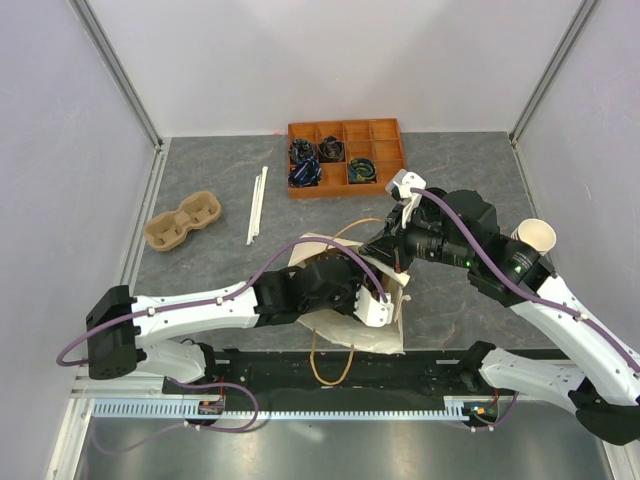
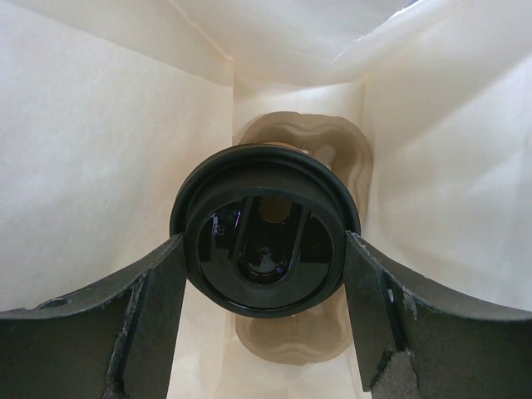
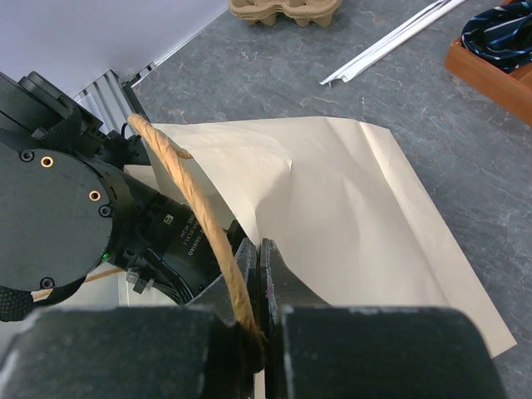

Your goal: Pack the takeout coffee

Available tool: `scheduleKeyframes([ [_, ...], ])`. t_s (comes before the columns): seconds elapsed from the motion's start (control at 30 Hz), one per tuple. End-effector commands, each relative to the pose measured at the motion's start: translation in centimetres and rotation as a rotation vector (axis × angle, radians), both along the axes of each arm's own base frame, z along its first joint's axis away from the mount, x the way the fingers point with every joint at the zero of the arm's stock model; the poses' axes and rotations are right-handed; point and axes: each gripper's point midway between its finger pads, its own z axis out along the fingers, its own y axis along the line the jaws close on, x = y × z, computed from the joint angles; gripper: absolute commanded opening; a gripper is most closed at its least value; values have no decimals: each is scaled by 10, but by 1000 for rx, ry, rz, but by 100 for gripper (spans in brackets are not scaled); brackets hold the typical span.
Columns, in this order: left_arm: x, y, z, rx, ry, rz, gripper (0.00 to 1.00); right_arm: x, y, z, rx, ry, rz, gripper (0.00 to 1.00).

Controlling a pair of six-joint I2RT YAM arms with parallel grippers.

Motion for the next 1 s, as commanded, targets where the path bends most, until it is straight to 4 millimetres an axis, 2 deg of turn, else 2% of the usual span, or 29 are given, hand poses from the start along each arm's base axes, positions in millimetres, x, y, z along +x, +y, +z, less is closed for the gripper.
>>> scheduleKeyframes([
  [0.0,6,-7,4,-23,-21,-5,19,-8,6,17,52,-2,43,0],
  [0.3,12,-12,-18,4,11,7,19,-4,5,16,50,18,27,0],
  [0.5,22,-10,-25,16,14,27,19,-2,4,13,53,51,28,0],
  [0.57,24,-10,-25,13,5,26,19,1,4,11,48,58,24,0],
  [0.7,19,-9,-11,-13,14,7,18,10,-2,11,9,38,1,0],
  [0.73,17,-9,-9,-18,21,-1,18,11,-2,10,-5,34,2,3],
  [0.77,15,-7,-10,-9,27,-4,18,13,-4,2,-40,34,5,11],
  [0.8,15,-6,-10,-7,28,-7,18,16,-6,2,-53,27,-11,15],
  [0.83,14,-5,-8,-12,26,-10,18,17,-7,1,-65,23,-9,24],
  [0.97,13,-4,-11,-4,30,-12,18,17,-8,-7,-114,16,16,46],
])
